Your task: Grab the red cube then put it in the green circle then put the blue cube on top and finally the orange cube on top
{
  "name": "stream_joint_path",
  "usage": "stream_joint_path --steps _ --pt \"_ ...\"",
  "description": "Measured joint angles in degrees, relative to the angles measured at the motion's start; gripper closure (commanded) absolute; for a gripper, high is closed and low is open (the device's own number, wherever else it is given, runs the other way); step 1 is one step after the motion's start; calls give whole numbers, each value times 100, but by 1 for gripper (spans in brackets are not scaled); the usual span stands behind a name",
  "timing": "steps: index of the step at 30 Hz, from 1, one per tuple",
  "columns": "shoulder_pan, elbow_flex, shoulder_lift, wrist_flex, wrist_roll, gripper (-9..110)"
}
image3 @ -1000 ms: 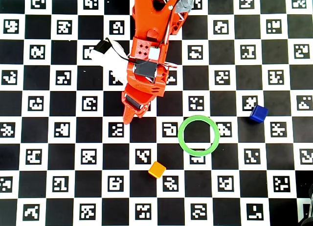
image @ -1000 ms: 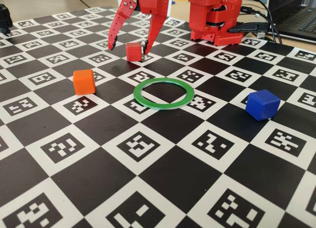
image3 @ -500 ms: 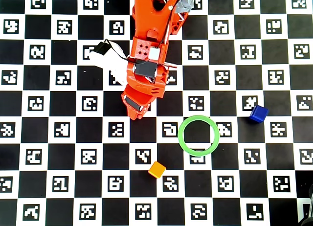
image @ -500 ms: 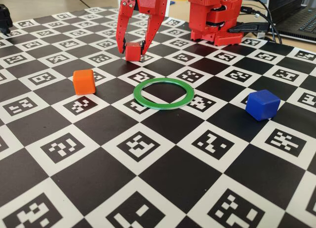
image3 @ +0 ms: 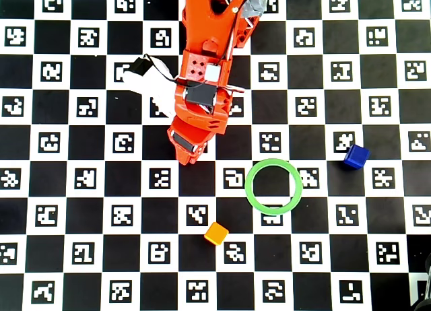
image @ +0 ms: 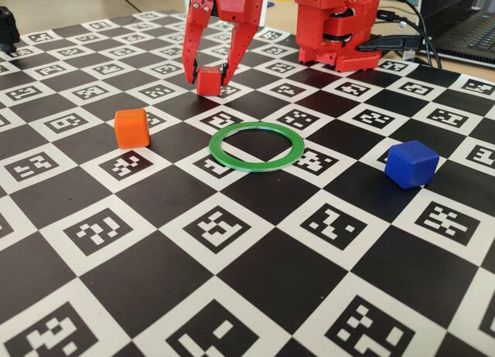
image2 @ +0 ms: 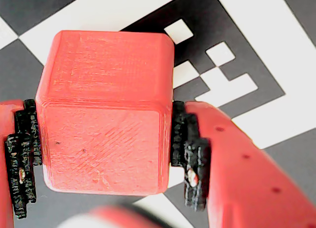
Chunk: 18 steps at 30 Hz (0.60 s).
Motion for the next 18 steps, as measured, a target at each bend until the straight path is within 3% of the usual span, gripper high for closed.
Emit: stream_joint_path --steps 11,18 --pt "70 -527 729 1292 -255 100" --pt "-404 -1125 1081 2074 -483 101"
